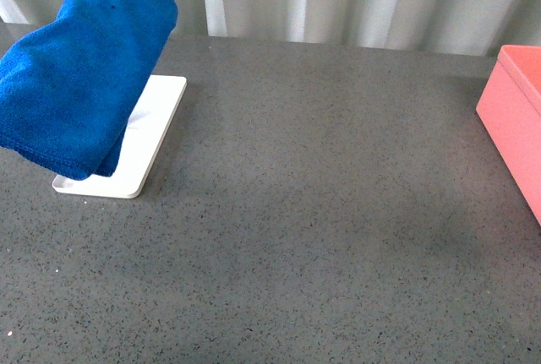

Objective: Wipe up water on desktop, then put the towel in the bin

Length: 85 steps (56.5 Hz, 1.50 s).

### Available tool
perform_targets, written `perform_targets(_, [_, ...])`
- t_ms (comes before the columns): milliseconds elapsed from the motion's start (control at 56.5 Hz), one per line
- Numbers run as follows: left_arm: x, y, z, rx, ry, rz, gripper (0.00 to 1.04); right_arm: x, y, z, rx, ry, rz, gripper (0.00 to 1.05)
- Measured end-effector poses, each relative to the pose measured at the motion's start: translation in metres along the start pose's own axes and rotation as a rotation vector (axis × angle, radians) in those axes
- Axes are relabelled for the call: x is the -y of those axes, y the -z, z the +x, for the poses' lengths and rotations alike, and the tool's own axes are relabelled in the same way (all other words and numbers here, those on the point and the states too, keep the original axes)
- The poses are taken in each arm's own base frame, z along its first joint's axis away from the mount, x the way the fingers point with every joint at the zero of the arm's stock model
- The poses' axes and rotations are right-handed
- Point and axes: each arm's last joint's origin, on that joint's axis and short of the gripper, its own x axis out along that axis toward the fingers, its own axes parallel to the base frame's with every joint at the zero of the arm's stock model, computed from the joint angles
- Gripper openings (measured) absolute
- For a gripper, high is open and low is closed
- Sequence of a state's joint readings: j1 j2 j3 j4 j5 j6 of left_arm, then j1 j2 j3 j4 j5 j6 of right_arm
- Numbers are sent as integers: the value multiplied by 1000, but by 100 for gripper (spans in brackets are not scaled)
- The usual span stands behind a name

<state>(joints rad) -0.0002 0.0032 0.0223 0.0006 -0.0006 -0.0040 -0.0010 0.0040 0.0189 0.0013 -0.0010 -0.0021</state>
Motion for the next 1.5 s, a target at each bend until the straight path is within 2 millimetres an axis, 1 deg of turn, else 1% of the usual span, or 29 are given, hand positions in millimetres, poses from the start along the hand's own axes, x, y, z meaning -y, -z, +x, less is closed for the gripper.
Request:
perform_targets(1450, [0,0,0,0,0,0,98,0,0,0,0,0,0,98])
perform_targets(1486, [1,2,1,-52,-35,-27,98,0,0,0,0,0,0,98])
perform_targets(1503, [0,3,1,-84,-83,-36,98,0,0,0,0,0,0,98])
